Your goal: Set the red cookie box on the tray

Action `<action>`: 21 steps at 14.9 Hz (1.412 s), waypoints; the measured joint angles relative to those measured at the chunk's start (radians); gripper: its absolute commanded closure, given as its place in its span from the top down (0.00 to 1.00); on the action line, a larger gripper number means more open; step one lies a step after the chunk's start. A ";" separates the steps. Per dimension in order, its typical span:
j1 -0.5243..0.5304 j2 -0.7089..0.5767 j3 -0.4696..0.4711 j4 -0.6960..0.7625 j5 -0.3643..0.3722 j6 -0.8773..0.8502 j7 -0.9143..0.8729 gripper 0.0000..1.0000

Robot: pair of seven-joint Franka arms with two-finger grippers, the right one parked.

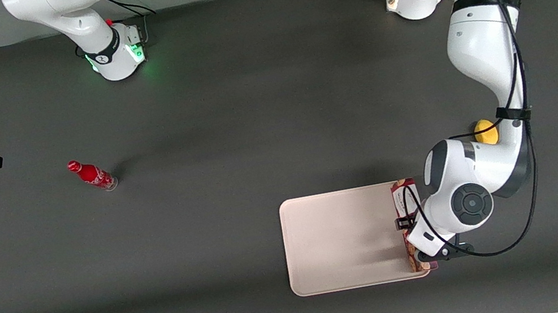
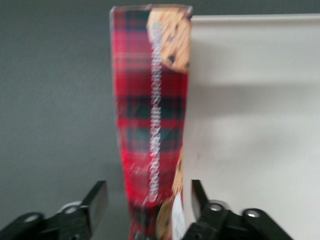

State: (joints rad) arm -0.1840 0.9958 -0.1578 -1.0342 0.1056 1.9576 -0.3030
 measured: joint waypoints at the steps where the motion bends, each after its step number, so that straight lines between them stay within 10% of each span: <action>1: 0.006 -0.014 -0.006 0.005 0.000 -0.045 0.000 1.00; 14: 0.082 -0.537 0.151 -0.004 -0.098 -0.740 0.266 1.00; 21: 0.087 -1.053 0.299 -0.638 -0.104 -0.558 0.423 1.00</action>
State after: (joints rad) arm -0.0972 -0.0573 0.1413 -1.6719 0.0017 1.3996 0.1200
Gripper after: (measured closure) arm 0.000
